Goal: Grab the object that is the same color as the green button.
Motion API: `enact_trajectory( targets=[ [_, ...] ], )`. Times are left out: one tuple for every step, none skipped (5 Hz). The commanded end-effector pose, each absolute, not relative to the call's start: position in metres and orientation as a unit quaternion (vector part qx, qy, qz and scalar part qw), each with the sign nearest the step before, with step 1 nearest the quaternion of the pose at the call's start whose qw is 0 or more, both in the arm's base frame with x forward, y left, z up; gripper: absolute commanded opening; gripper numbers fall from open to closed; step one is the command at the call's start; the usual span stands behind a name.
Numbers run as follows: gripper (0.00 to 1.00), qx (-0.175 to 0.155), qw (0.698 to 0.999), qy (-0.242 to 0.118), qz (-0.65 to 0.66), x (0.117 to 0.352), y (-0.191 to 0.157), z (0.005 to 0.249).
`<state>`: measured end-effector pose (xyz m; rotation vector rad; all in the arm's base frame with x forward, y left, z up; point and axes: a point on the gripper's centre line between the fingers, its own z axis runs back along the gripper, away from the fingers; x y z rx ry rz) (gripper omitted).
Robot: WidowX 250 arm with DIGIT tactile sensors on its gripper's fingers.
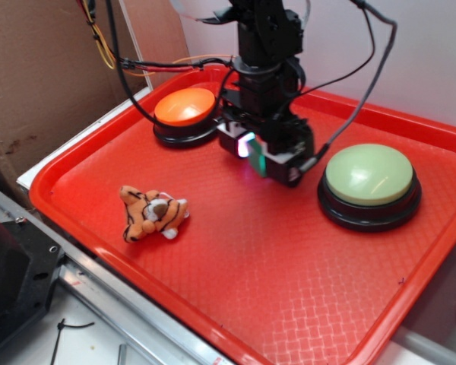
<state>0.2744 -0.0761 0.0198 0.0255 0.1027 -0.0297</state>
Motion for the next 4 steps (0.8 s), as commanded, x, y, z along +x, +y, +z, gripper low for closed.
enact_trajectory(
  targets=[
    [0.00,-0.018,0.999,0.028,0.016,0.252,-0.056,0.118],
    [0.00,-0.023,0.999,0.004,0.041,0.219,-0.049,0.149],
    [0.00,-0.025,0.997,-0.031,0.059,0.182,-0.050,0.174],
    [0.00,-0.032,0.993,-0.088,0.069,0.151,-0.047,0.196]
  ],
)
